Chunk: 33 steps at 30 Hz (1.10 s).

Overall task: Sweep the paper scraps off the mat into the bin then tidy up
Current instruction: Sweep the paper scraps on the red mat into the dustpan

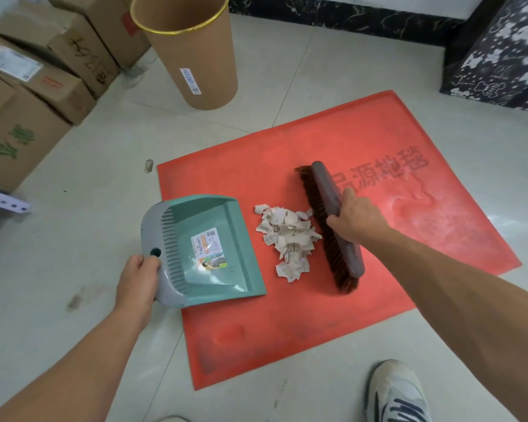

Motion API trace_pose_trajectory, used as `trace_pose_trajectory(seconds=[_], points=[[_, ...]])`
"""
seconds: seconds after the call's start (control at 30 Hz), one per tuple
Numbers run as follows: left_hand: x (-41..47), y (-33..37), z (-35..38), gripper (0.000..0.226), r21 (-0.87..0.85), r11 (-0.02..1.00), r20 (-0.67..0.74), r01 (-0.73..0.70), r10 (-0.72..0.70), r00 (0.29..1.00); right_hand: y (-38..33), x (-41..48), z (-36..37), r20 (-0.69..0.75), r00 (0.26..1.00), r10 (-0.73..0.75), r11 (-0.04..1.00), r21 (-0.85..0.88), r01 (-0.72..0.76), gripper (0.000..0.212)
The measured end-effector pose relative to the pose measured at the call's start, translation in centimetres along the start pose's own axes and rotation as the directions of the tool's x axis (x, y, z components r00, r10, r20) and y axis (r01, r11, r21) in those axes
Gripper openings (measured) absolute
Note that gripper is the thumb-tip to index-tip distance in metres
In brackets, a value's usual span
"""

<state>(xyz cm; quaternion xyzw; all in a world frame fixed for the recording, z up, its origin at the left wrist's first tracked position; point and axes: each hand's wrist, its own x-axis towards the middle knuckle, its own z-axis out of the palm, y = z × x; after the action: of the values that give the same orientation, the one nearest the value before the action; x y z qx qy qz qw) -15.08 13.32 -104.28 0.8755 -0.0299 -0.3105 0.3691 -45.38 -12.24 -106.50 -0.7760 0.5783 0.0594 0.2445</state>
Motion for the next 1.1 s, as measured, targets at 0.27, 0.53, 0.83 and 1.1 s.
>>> trace_pose_trajectory(seconds=[0.27, 0.53, 0.83, 1.1], points=[[0.3, 0.6, 0.7, 0.035, 0.148, 0.988, -0.013, 0.049, -0.048, 0.999, -3.6, -1.4, 2.4, 0.009, 1.0, -0.009, 0.989, 0.146, 0.008, 0.03], [0.8, 1.7, 0.8, 0.034, 0.193, 0.979, 0.038, 0.058, -0.066, 0.997, -7.3, -2.6, 3.9, 0.048, 0.999, -0.007, 0.943, 0.333, -0.009, 0.026], [-0.1, 1.3, 1.9, 0.051, 0.289, 0.957, 0.052, -0.015, 0.0, 0.999, -10.8, -3.1, 5.0, 0.085, 0.996, -0.024, 0.89, 0.456, -0.017, 0.027], [0.8, 0.0, 1.1, 0.042, 0.177, 0.984, 0.12, 0.007, -0.028, 0.992, -10.4, -2.4, 2.3, 0.001, 0.995, -0.103, 0.922, 0.375, 0.095, 0.031]])
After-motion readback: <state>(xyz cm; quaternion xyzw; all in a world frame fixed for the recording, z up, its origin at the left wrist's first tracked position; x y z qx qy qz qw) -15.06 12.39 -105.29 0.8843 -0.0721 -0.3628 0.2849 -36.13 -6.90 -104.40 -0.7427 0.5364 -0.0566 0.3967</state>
